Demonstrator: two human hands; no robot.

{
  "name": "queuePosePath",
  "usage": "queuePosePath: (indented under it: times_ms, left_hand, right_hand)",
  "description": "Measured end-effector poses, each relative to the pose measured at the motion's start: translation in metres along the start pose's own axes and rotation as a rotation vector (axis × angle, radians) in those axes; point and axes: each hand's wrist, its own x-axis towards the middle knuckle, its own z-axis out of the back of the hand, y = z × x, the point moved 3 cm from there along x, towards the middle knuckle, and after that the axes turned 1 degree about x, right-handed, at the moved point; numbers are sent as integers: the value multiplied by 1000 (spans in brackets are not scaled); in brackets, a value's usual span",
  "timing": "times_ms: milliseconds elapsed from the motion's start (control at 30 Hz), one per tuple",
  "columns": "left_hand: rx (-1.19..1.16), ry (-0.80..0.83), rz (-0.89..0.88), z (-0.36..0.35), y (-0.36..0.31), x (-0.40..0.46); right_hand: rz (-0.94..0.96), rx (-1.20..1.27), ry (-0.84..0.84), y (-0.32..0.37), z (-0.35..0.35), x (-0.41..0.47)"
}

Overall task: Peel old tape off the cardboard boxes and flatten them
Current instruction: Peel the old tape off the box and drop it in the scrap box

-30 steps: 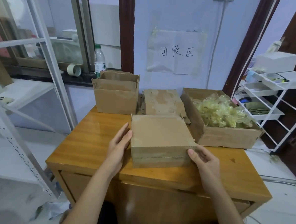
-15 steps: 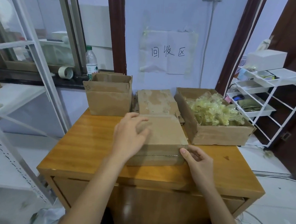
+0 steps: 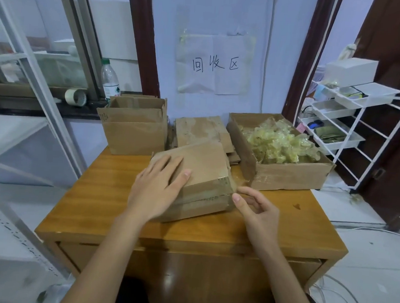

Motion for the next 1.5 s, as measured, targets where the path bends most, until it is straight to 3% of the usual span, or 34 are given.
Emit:
queuePosePath:
  times_ms: [233,500,633,733,833,1100,1333,1500]
  left_hand:
    - [-439,-40,48,5,27,-11]
    - [-894,126,175,-16,24,-33]
    - [-1092,7,315,10,11,-16]
    - [-1260,-55,312,39,-2,5]
    - [-1221,-88,241,45,-17,14]
    - [-1325,-81,301,31,-17,13]
    - [-1294,-96,256,29,-18,9]
    - [-1277,-93,232,29,-21,9]
  right_hand:
    - [129,62,40,37,-34,4]
    - [262,-131,195,93,-41,23]
    - [297,-230,297,106,-47,23]
    - [317,-292,306,110,-53,21]
    - [330,-311,285,110,-52,23]
    - [329,-483,298,125,-68,28]
    - [321,-254,377,123,-77,26]
    - [539,-356,282,122,-75,19]
